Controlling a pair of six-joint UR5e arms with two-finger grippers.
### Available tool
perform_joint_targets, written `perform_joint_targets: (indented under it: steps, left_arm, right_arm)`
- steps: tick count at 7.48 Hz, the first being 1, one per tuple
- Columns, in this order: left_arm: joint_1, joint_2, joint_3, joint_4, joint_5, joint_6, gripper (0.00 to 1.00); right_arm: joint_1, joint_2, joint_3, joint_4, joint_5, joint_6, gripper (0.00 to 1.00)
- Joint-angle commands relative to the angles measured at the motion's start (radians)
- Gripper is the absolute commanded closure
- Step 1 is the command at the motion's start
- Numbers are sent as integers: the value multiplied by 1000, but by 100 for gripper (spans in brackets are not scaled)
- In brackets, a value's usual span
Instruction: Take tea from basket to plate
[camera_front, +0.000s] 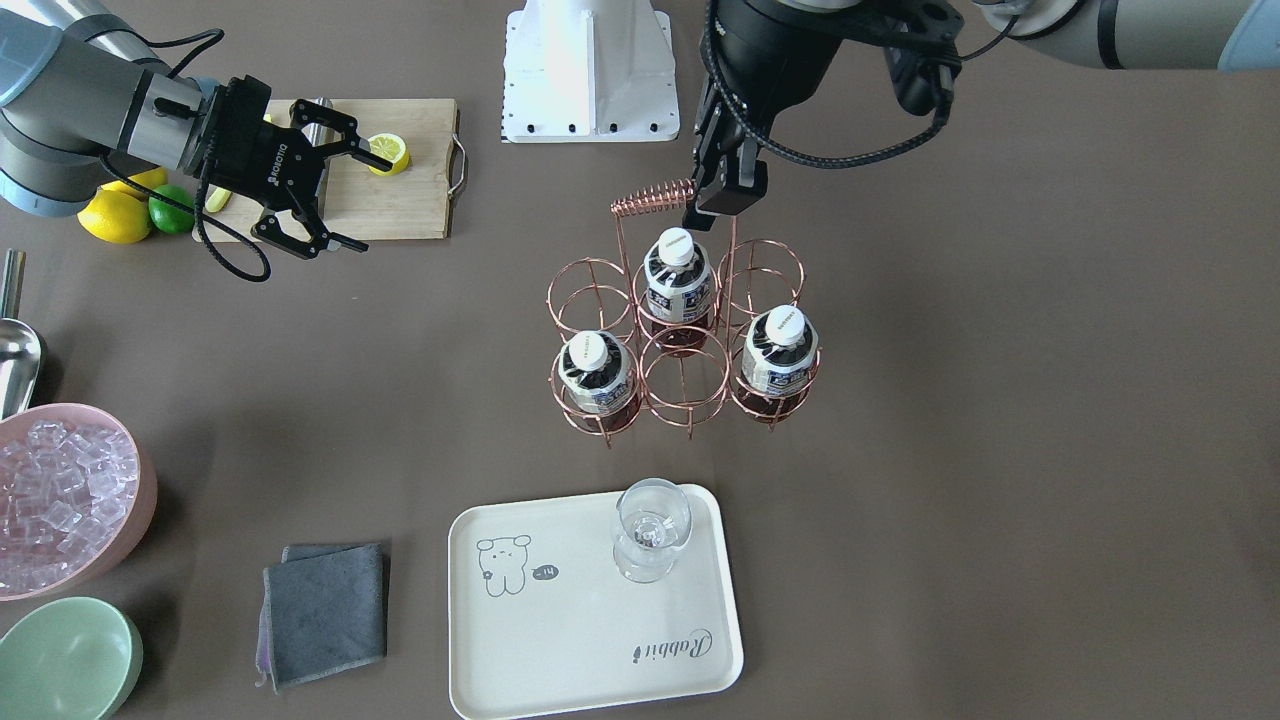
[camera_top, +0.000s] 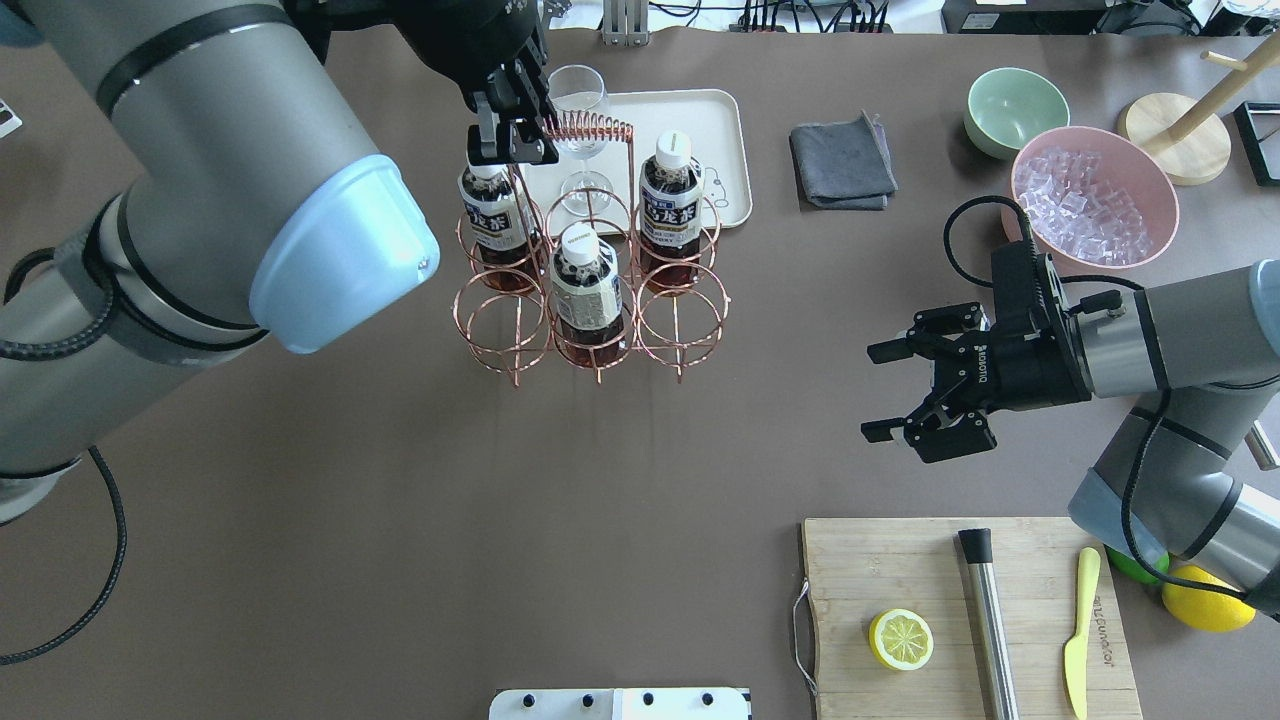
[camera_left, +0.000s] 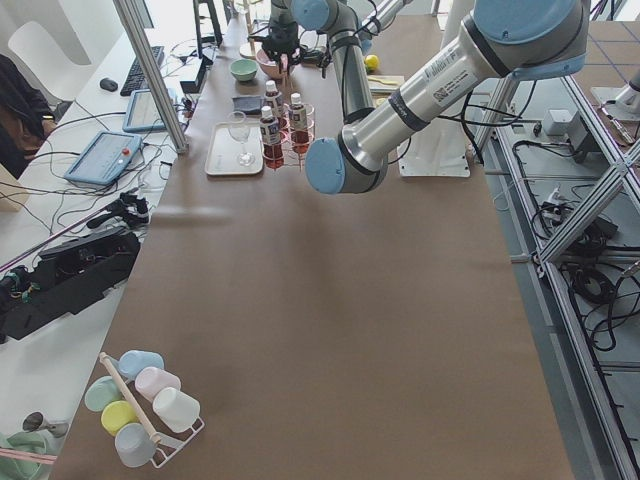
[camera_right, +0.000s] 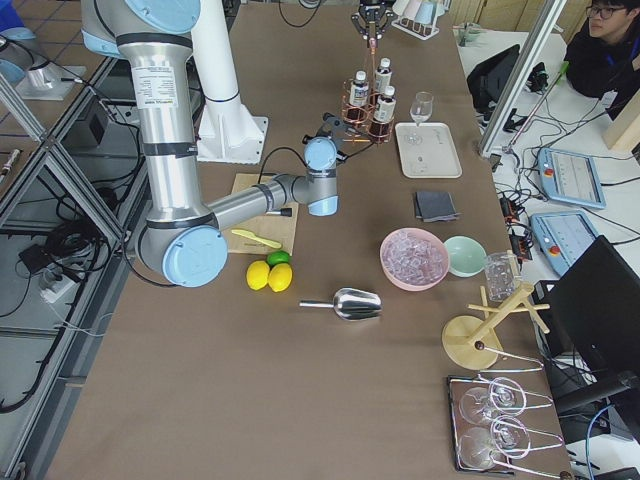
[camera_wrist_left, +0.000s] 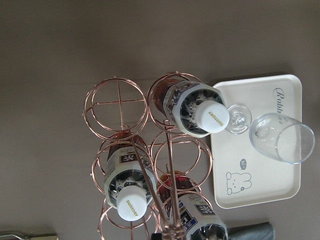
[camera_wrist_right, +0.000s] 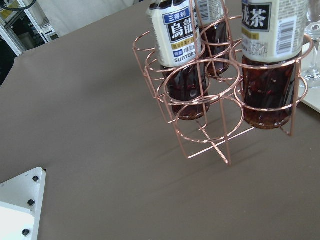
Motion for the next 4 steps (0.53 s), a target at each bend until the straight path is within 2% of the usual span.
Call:
perform_joint_targets:
  steps: [1, 3, 4]
  left_arm:
    - [74, -5, -13, -22, 34, -103, 100]
    - [88, -2, -13, -65, 35, -152, 100]
    - [124, 4, -13, -78, 40, -158, 100]
  right_arm:
    - [-3, 0, -14, 20, -10, -9, 0]
    - [-3, 2, -124, 217, -28, 1, 0]
    - [0, 0, -123, 221, -17, 6, 0]
